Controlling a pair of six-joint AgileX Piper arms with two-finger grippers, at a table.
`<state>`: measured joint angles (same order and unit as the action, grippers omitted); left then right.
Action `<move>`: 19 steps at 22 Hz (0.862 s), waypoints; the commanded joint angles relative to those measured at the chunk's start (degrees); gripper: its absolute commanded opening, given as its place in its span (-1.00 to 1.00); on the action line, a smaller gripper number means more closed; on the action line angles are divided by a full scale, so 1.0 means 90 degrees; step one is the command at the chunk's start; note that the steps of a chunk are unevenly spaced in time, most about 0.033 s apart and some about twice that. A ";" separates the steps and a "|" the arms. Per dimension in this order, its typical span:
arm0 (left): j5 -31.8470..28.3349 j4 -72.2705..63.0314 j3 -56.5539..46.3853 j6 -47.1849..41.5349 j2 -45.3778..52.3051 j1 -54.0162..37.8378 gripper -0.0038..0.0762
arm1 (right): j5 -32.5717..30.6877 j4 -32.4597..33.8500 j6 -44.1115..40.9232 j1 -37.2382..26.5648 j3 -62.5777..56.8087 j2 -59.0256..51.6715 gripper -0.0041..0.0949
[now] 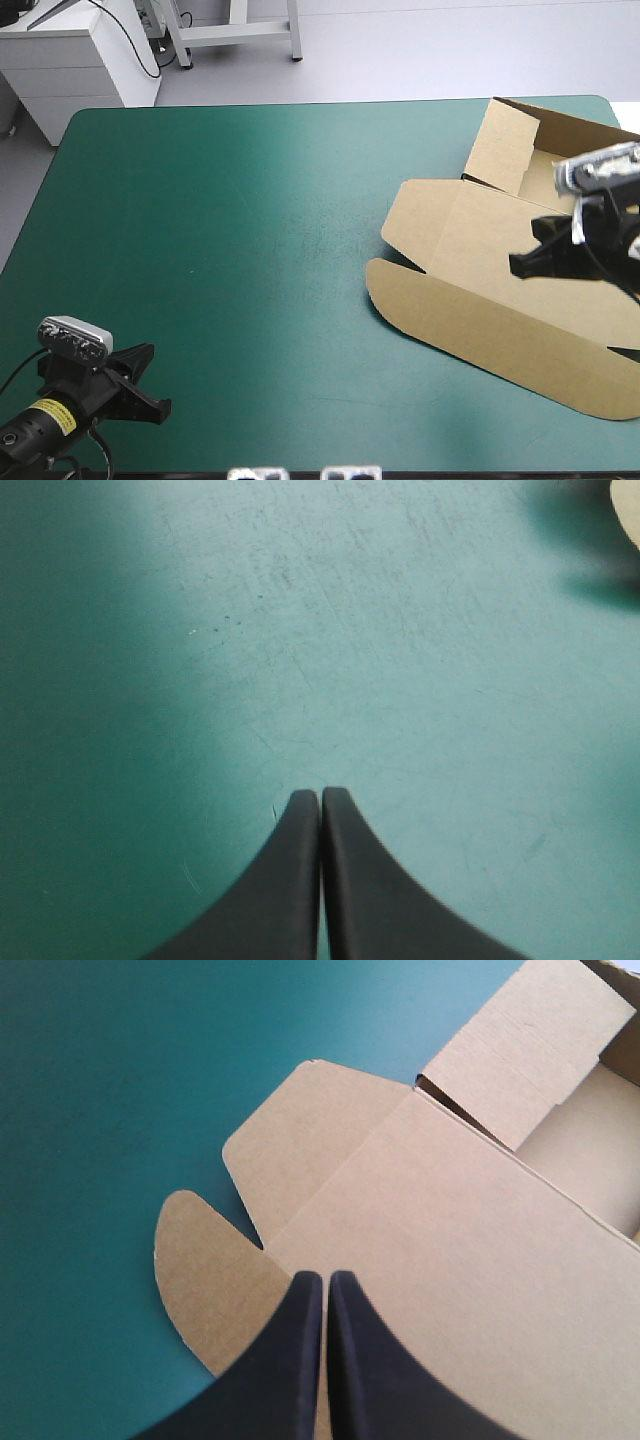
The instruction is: Fold the box
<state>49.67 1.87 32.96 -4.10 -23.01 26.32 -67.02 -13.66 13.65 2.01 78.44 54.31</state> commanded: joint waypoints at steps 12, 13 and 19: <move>-0.0470 -0.0264 0.0158 0.0309 0.1235 0.0015 -0.92 | 0.3469 0.0124 0.0041 0.0024 -0.4796 -0.4096 -0.92; -0.0455 -0.0264 0.0158 0.0309 0.1422 0.0015 -0.92 | 0.3567 0.0124 0.0013 0.0024 -0.5058 -0.4352 -0.92; -0.0165 -0.0245 0.0102 0.0354 0.1684 0.0015 -0.92 | 0.3612 0.0150 -0.0150 0.0024 -0.5602 -0.4949 -0.92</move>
<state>50.70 0.00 32.96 -1.02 -7.10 26.32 -38.74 -12.14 12.57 2.09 27.87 10.30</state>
